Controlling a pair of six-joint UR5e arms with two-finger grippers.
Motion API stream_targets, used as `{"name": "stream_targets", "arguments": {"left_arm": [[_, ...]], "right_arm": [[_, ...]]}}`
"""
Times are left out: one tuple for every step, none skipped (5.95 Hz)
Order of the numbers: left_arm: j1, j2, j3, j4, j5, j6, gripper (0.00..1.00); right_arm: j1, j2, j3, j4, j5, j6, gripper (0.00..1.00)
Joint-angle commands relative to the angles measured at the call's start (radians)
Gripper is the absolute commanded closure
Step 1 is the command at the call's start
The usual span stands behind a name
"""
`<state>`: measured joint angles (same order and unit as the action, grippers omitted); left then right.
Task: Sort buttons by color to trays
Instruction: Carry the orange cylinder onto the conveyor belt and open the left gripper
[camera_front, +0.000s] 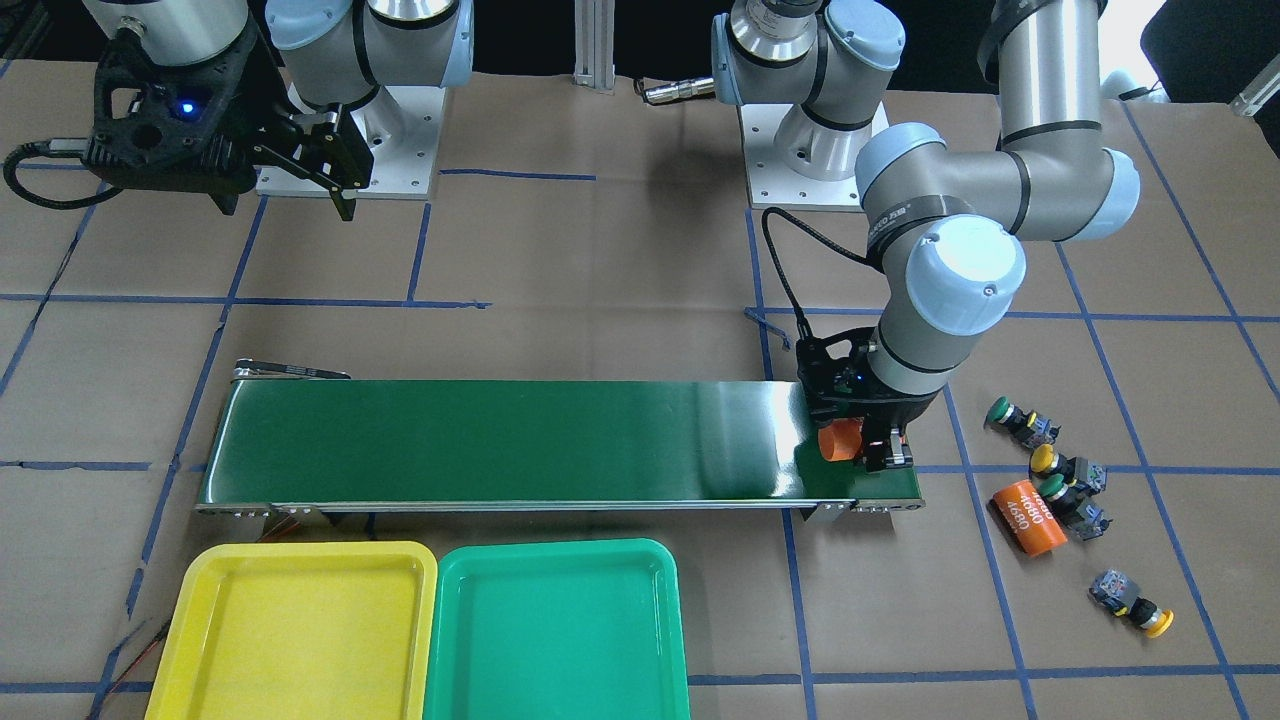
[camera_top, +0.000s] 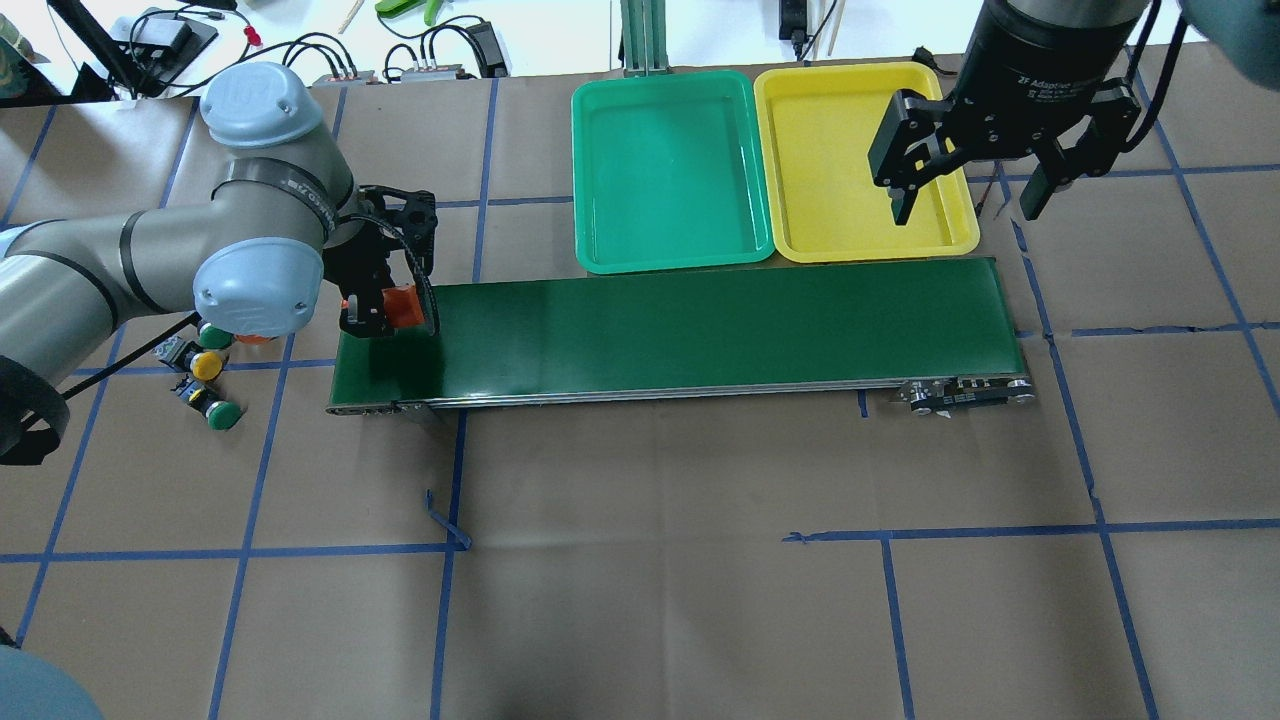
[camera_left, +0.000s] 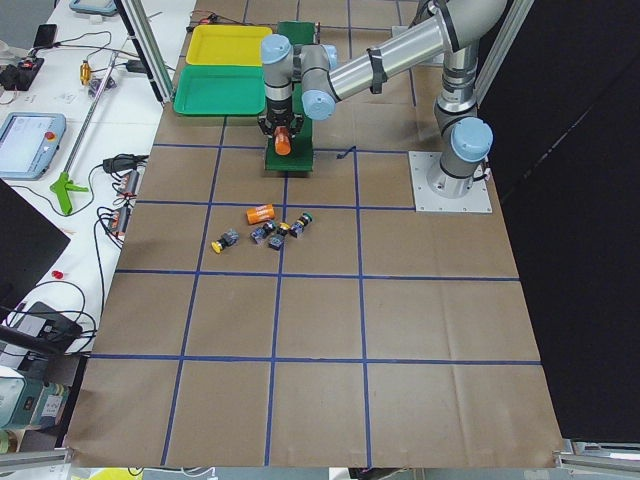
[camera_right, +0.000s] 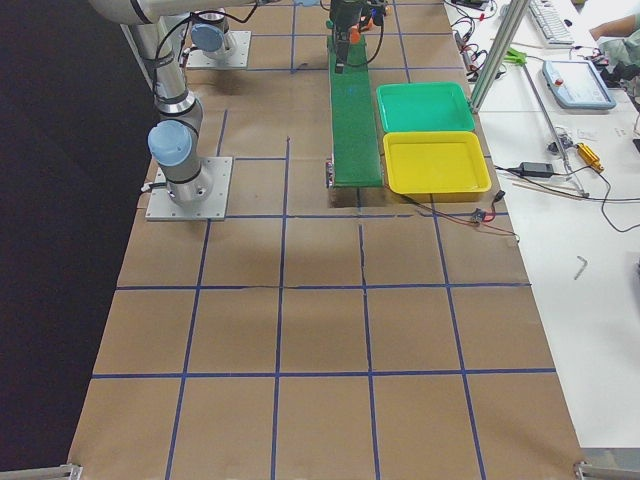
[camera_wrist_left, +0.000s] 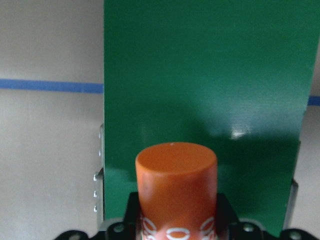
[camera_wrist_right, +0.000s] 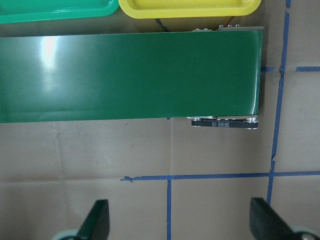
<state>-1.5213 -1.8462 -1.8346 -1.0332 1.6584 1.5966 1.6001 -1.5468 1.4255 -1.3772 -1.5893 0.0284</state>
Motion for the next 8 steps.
{"name": "stream_targets", "arguments": {"left_arm": [[-0.028,0.002,-0.014,-0.002,-0.002,0.022,0.96],[-0.026,0.002,-0.023,0.001,0.003,0.013,0.16],[-0.023,0.01,-0.022,-0.01,0.009,-0.004,0.03],[-0.01,0.019,-0.006,-0.011,0.011,-0.007,0.03],[0.021,0.036,-0.011,-0.002,0.011,-0.009,0.03],[0.109,0.05,-0.014,0.001,0.009,-0.088,0.03],[0.206,0.057,-0.002,0.001,0.006,-0.152,0.03],[0.275,0.062,0.006,0.004,-0.003,-0.208,0.03]], "right_arm": [[0.007,0.001,0.003,0.003,0.003,-0.291,0.0],[0.009,0.007,0.006,0.004,0.003,-0.537,0.0],[0.009,0.007,0.03,0.003,0.0,-0.632,0.0],[0.036,0.007,0.048,0.003,0.002,-0.678,0.0],[0.088,0.013,0.059,0.0,-0.001,-0.964,0.0],[0.099,0.013,0.082,-0.002,0.0,-1.083,0.0],[0.103,0.013,0.126,-0.093,0.003,-1.125,0.0],[0.103,0.013,0.168,-0.167,0.008,-1.134,0.0]]}}
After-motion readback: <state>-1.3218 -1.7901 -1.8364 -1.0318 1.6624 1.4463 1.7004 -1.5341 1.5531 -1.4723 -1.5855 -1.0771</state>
